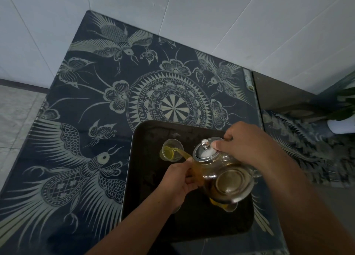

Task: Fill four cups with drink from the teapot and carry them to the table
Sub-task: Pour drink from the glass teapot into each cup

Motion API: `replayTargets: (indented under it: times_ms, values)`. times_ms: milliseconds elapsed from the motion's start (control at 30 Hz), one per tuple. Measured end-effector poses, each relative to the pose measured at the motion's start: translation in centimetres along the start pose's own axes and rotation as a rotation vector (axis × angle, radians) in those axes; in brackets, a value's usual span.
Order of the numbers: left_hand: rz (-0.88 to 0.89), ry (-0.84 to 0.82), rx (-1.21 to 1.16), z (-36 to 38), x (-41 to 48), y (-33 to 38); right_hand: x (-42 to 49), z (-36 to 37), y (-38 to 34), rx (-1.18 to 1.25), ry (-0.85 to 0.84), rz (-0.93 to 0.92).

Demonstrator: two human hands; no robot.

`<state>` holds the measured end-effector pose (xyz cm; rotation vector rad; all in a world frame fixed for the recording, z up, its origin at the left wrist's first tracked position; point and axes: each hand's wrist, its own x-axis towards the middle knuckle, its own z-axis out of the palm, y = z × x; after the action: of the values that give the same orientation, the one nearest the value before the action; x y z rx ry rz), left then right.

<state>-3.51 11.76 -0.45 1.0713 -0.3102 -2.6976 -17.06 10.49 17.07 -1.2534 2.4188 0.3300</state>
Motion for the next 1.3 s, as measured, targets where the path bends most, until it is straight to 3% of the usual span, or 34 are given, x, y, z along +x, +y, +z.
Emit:
replayTargets:
  times_ms: [1300]
  values:
    - [-0.012, -0.043, -0.091, 0.4, 0.1, -0.4, 1.2, -1.3, -1.3, -0.124, -0.059, -0.024]
